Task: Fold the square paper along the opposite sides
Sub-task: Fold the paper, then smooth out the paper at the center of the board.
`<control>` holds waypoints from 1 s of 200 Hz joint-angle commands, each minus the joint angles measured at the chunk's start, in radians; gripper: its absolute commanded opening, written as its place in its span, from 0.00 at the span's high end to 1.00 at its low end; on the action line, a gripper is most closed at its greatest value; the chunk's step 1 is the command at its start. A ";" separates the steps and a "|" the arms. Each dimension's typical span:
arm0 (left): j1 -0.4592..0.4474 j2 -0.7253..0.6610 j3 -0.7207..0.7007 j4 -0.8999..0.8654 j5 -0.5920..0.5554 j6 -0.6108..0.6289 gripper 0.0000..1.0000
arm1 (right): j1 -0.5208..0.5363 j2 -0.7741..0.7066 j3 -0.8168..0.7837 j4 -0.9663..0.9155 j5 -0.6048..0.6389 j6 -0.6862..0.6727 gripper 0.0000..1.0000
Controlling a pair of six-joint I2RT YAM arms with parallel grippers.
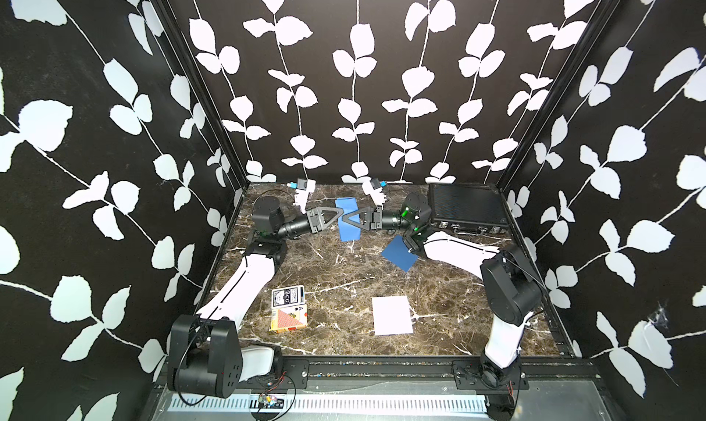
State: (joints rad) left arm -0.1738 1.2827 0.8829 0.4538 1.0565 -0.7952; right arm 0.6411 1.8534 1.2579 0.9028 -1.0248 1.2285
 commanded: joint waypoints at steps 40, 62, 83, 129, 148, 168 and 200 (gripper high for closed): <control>-0.014 0.004 0.043 -0.104 0.027 0.058 1.00 | 0.006 -0.014 0.009 0.059 -0.017 -0.003 0.64; -0.011 0.017 0.067 -0.234 0.026 0.130 1.00 | -0.032 -0.076 -0.053 -0.015 -0.032 -0.080 0.45; -0.008 0.038 0.100 -0.434 0.018 0.247 1.00 | -0.079 -0.219 -0.152 -0.338 0.033 -0.390 0.40; -0.013 0.144 0.107 -0.728 -0.037 0.424 1.00 | -0.036 -0.465 -0.481 -0.403 0.408 -0.967 0.52; -0.012 0.216 0.104 -0.781 -0.072 0.476 1.00 | 0.050 -0.466 -0.584 -0.305 0.566 -1.191 0.64; -0.014 0.319 0.130 -0.829 -0.081 0.520 1.00 | 0.096 -0.353 -0.563 -0.284 0.618 -1.262 0.76; -0.014 0.435 0.165 -0.861 -0.060 0.573 1.00 | 0.128 -0.132 -0.541 -0.072 0.629 -1.235 0.80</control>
State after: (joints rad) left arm -0.1837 1.6875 1.0115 -0.3332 0.9833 -0.3084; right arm 0.7555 1.6112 0.7086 0.6289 -0.4667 0.0696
